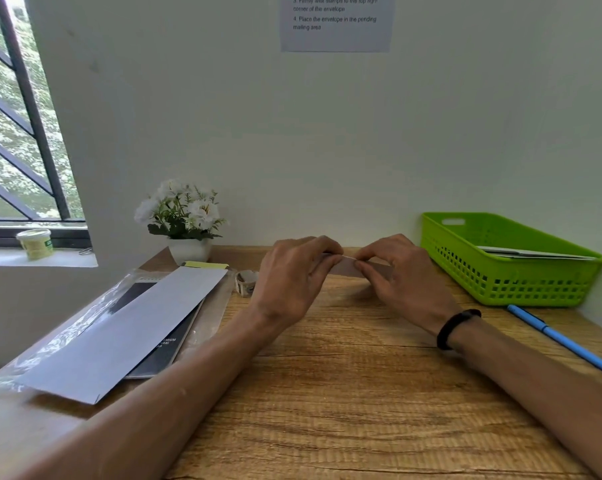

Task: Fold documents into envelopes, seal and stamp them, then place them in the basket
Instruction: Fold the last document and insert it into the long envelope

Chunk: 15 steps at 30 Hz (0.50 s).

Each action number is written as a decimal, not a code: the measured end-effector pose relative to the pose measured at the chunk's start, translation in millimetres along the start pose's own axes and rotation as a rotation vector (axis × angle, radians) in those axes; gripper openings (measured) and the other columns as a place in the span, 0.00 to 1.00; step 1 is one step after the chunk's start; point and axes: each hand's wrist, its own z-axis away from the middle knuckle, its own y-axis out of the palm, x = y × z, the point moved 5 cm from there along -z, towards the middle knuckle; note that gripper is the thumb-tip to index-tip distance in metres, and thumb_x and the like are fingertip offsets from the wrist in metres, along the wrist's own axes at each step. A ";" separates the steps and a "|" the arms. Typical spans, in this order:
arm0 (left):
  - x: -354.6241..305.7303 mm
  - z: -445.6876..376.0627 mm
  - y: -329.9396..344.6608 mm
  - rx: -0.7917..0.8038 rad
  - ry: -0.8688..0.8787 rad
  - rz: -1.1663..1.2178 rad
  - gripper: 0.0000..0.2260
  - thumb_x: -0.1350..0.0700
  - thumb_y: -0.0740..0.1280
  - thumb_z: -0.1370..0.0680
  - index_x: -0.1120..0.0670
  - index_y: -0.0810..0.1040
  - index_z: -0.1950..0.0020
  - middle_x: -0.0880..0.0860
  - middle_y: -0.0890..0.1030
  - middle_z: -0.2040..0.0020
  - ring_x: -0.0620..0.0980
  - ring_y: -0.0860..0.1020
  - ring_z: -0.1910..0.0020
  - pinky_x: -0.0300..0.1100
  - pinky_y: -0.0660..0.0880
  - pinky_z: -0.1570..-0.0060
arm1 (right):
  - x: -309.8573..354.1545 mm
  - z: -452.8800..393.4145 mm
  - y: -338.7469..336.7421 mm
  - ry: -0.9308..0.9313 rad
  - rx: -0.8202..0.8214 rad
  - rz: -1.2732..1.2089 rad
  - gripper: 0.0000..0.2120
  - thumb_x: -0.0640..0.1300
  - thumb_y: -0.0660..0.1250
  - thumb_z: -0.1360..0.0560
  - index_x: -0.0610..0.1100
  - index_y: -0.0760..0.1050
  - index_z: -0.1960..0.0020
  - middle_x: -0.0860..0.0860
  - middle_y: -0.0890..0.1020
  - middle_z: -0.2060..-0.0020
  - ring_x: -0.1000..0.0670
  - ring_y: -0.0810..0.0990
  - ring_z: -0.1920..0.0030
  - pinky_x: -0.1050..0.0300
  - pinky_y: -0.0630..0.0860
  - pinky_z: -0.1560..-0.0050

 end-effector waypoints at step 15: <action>24.5 -5.7 -20.5 -0.196 -0.130 0.041 0.04 0.53 0.69 0.17 0.52 0.83 0.46 0.44 0.85 0.53 0.45 0.80 0.52 0.48 0.78 0.53 | -65.4 0.7 -24.3 0.489 -0.173 -0.152 0.03 0.45 0.74 0.23 0.50 0.83 0.56 0.58 0.84 0.61 0.60 0.82 0.58 0.66 0.75 0.59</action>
